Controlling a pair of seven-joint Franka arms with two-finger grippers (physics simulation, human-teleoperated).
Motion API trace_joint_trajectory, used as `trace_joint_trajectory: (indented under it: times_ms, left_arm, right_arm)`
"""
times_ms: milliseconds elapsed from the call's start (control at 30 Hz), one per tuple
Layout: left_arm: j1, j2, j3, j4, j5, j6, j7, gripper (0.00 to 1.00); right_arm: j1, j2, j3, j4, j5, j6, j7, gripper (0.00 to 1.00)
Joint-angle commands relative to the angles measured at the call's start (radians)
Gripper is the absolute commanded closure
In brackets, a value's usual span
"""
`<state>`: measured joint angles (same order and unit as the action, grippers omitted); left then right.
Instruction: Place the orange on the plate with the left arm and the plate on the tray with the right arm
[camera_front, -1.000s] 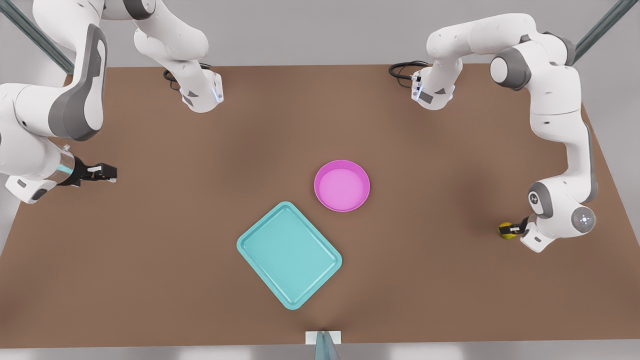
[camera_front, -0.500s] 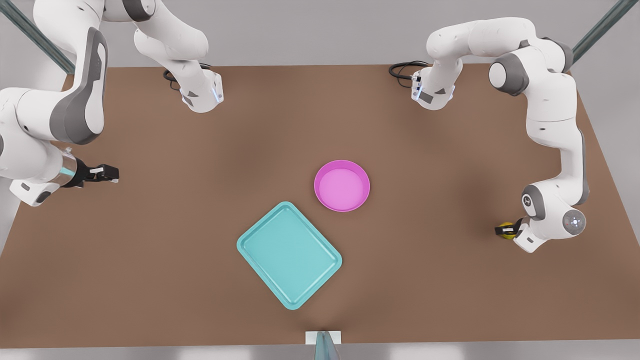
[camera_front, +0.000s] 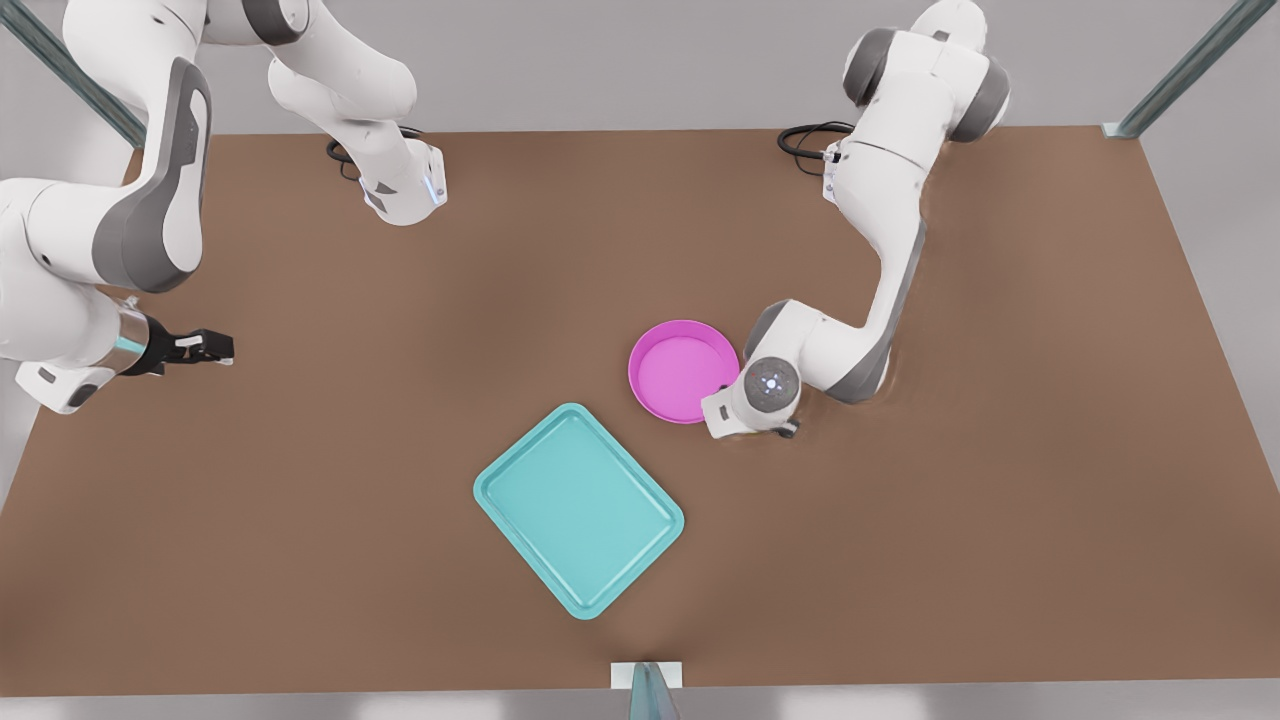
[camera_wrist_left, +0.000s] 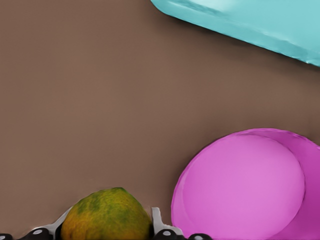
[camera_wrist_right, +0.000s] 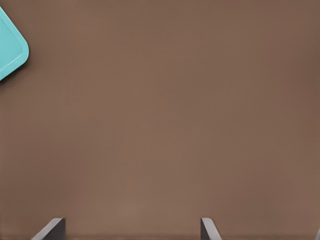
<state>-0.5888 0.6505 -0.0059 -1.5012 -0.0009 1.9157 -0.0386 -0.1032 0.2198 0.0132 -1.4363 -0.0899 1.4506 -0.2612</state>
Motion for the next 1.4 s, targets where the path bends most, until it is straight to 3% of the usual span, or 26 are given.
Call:
trace_joint_trajectory:
  times_ms: [0, 133, 233, 300, 400, 433, 500, 533, 600, 633, 667, 700, 767, 833, 1033, 1367]
  left_arm:
    - [-0.077, 0.024, -0.011, 0.004, -0.053, -0.124, -0.716, 0.36]
    - [-0.095, 0.086, -0.025, 0.004, -0.047, -0.096, -0.715, 0.36]
    - [-0.094, 0.09, -0.022, -0.002, -0.034, -0.096, -0.716, 0.36]
    - [-0.094, 0.086, -0.02, -0.01, -0.034, -0.13, -0.716, 0.0]
    - [-0.086, -0.031, 0.026, 0.019, -0.042, -0.383, -0.693, 0.0]
    - [-0.08, -0.086, 0.087, 0.076, -0.045, -0.5, -0.646, 0.0]
    - [-0.079, -0.181, 0.363, 0.271, -0.071, -0.753, -0.243, 0.0]
    - [-0.08, -0.195, 0.535, 0.352, -0.085, -0.765, 0.062, 0.0]
    - [-0.049, -0.232, 0.618, 0.391, -0.085, -0.686, 0.178, 0.0]
    - [0.228, -0.297, 0.301, 0.375, -0.062, -0.638, 0.148, 0.0]
    - [0.559, -0.412, -0.147, 0.224, 0.134, -0.569, 0.069, 0.0]
    - [0.564, -0.557, -0.149, 0.033, 0.13, -0.393, 0.077, 0.0]
    - [0.566, -0.512, -0.154, 0.084, 0.107, -0.514, 0.065, 0.0]
    - [0.569, -0.492, -0.149, 0.108, 0.101, -0.512, 0.066, 0.0]
    - [0.566, -0.511, -0.158, 0.154, 0.101, -0.661, 0.072, 0.0]
    - [0.57, -0.506, -0.148, 0.154, 0.101, -0.636, 0.077, 0.0]
  right_arm:
    - [0.0, 0.001, 0.001, 0.0, 0.001, -0.004, -0.013, 0.0]
    - [0.002, 0.007, 0.001, -0.018, 0.03, -0.006, -0.013, 0.0]
    - [0.017, 0.148, 0.008, -0.021, 0.2, 0.023, -0.001, 0.0]
    - [0.069, 0.21, 0.034, -0.154, 0.421, 0.227, 0.086, 0.0]
    - [0.217, 0.092, 0.04, -0.42, 0.544, 0.533, 0.12, 0.0]
    - [0.263, 0.05, 0.044, -0.507, 0.578, 0.599, 0.12, 0.0]
    - [0.338, -0.02, 0.07, -0.642, 0.634, 0.712, 0.12, 0.0]
    - [0.425, -0.043, 0.07, -0.708, 0.683, 0.804, 0.126, 0.0]
    - [0.546, -0.01, 0.07, -0.75, 0.743, 0.979, 0.212, 0.0]
    - [0.586, 0.022, 0.07, -0.748, 0.751, 1.037, 0.292, 0.0]
    - [0.631, 0.052, 0.07, -0.748, 0.759, 1.097, 0.341, 0.0]
    - [0.669, 0.079, 0.07, -0.744, 0.782, 1.143, 0.372, 0.0]
    - [0.732, 0.127, 0.07, -0.728, 0.855, 1.226, 0.392, 0.0]
    - [0.806, 0.173, 0.073, -0.684, 0.906, 1.26, 0.453, 0.0]
    - [0.835, 0.286, 0.073, -0.581, 0.92, 1.334, 0.479, 0.0]
    - [0.849, 0.378, 0.076, -0.533, 0.918, 1.334, 0.477, 0.0]
